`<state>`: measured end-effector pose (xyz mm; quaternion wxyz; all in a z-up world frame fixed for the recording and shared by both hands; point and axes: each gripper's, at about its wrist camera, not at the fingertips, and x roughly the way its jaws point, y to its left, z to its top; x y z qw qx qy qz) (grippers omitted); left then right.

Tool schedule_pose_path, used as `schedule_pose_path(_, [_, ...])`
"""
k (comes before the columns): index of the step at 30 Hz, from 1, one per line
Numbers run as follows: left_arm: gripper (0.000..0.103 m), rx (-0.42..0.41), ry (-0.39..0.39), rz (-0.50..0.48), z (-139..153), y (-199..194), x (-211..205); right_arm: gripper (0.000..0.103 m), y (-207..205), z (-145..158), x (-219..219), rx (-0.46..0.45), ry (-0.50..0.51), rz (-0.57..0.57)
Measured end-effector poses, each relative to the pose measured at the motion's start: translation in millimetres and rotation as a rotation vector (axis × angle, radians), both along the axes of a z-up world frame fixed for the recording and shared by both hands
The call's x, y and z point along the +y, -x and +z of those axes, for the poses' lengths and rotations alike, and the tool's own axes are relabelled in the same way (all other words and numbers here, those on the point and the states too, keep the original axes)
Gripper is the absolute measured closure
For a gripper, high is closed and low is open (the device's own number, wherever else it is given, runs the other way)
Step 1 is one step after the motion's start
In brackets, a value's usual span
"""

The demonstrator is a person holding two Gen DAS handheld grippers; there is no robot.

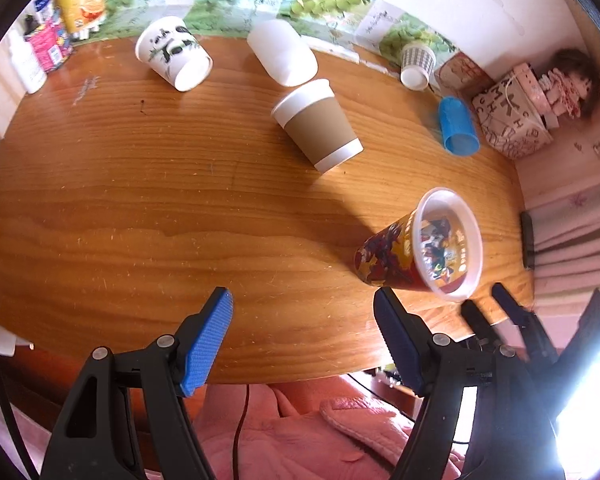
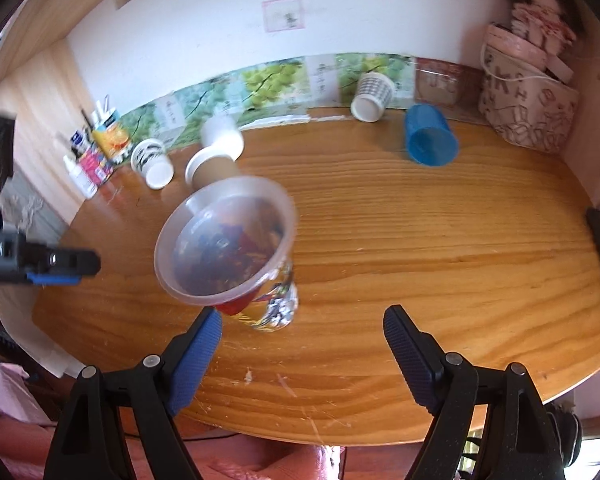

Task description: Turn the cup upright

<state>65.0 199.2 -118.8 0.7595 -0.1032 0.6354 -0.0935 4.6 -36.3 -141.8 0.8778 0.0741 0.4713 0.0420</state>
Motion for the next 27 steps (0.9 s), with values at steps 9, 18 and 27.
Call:
schedule_pose_path(9, [0.026, -0.123, 0.02, 0.054, 38, 9, -33, 0.019, -7, 61, -40, 0.011, -0.143, -0.035])
schedule_pose_path(18, [0.026, -0.287, -0.01, 0.092, 83, 24, -65, 0.019, -1, 101, -47, -0.043, -0.094, 0.001])
schedule_pose_path(27, [0.016, -0.531, -0.161, 0.152, 125, 48, -87, 0.019, 20, 124, -57, -0.182, -0.07, -0.024])
